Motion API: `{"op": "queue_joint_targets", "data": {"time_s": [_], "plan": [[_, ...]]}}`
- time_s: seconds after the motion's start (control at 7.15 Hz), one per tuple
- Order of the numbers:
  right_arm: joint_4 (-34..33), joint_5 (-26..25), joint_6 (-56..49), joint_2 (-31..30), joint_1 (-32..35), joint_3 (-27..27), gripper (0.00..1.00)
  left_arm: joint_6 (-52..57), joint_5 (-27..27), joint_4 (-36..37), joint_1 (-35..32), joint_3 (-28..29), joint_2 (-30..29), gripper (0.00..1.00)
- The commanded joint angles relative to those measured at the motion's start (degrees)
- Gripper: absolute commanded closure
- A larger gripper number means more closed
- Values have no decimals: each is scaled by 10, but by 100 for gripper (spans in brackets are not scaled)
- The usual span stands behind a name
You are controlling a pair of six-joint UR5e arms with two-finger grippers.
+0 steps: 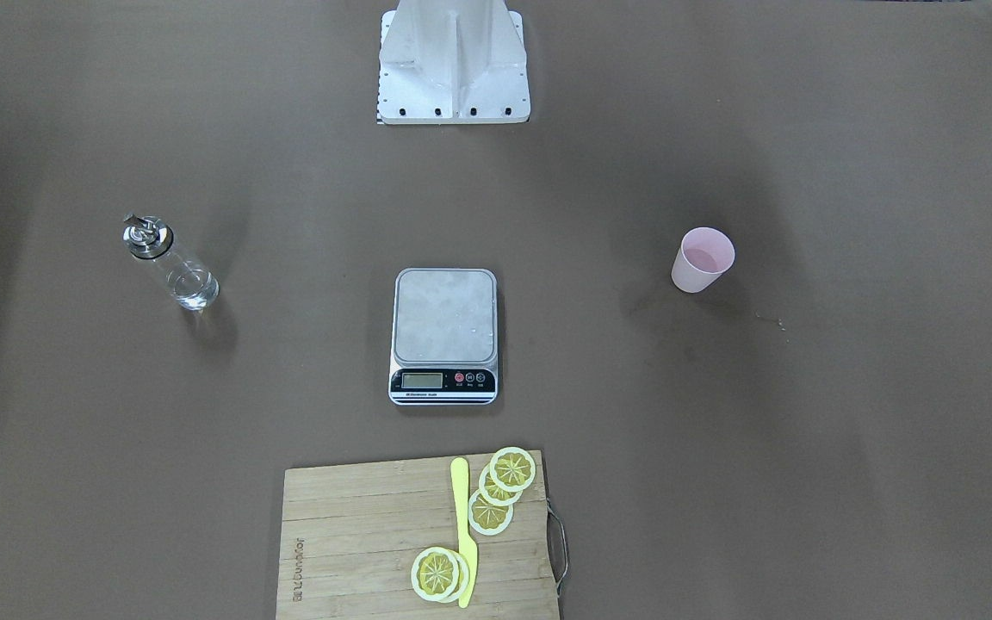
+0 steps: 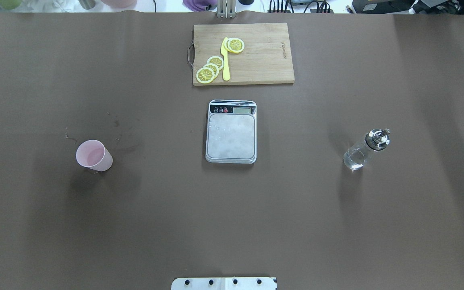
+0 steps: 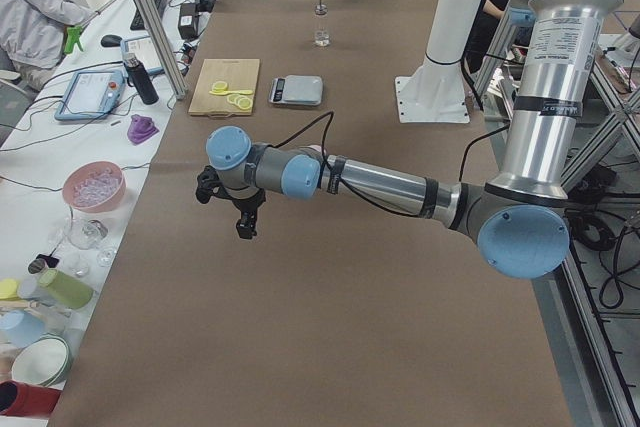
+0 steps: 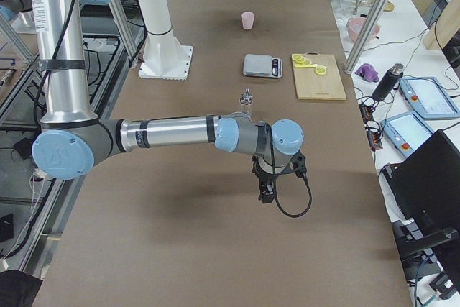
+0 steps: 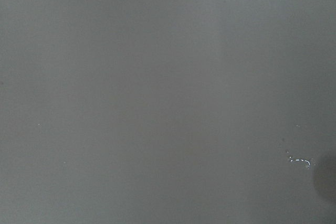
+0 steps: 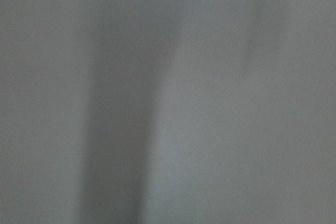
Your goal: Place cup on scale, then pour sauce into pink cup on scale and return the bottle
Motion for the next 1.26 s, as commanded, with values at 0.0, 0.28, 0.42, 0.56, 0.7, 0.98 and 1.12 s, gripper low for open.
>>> {"op": "queue_joint_targets", "data": {"time_s": [0.0,0.28,0.42,0.56,0.7,0.98,1.12], "plan": [[24,10,0,-6,0,3,0,-113,3,-7,41,-36,-4,2],[30,73,-4,-51,0,37,0,-213,12,-4,128,-112,-4,2],[64,95,0,-56,0,37,0,-309,69,-4,194,-153,-11,2],[102,96,2,-64,-15,36,0,-363,95,-4,243,-171,-18,2],[108,96,5,-63,-41,40,0,-396,100,-6,274,-172,-27,2],[108,93,63,-66,-62,81,0,-433,118,-7,312,-168,-40,2],[109,94,84,-66,-68,93,0,-434,143,-7,333,-164,-40,3]]}}
